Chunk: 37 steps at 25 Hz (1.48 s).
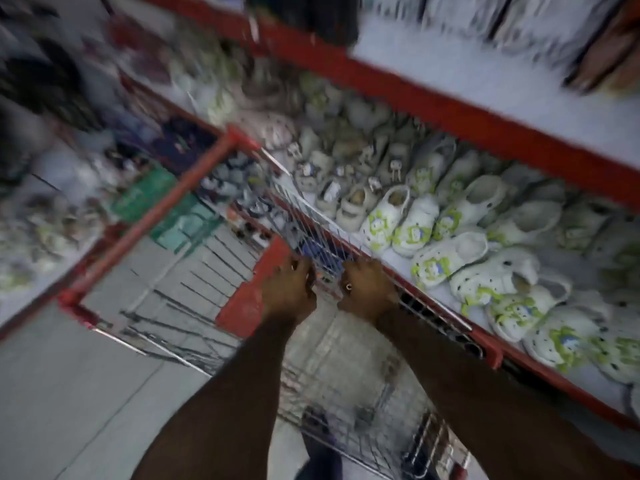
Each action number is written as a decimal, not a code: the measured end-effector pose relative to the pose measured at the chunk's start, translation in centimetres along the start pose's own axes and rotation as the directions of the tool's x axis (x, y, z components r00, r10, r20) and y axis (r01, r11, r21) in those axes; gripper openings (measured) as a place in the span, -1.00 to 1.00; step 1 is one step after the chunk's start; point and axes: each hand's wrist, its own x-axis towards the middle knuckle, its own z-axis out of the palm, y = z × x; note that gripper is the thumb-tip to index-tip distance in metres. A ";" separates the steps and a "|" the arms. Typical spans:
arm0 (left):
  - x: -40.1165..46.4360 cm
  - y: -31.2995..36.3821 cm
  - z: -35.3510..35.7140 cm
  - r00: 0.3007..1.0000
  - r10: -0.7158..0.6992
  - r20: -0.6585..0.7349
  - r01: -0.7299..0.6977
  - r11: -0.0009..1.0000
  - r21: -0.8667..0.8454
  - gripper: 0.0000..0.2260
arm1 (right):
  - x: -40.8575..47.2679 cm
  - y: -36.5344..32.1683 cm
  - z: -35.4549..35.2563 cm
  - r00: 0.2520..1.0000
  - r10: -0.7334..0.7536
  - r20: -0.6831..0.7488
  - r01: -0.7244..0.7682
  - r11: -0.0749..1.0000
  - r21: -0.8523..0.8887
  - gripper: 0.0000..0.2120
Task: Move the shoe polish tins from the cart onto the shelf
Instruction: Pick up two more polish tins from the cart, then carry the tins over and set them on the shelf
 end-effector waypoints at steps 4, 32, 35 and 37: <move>2.0 2.0 -14.7 0.957 0.082 -0.279 -0.064 0.995 0.076 -0.47 | 0.0 -4.2 -14.4 0.943 -0.113 -0.314 0.108 0.994 -0.031 -0.41; 13.3 50.7 -18.9 0.694 0.586 -0.418 -0.614 0.785 0.081 -0.87 | -15.4 28.0 -38.3 0.574 0.397 -0.716 -0.613 0.788 -0.055 -0.93; 14.3 51.3 -18.2 0.722 0.554 -0.415 -0.579 0.812 0.075 -0.86 | -14.9 29.1 -38.6 0.582 0.409 -0.703 -0.631 0.772 -0.073 -0.88; 14.7 51.3 -17.7 0.722 0.555 -0.413 -0.585 0.808 0.064 -0.87 | -14.8 29.5 -38.7 0.582 0.408 -0.703 -0.630 0.773 -0.074 -0.86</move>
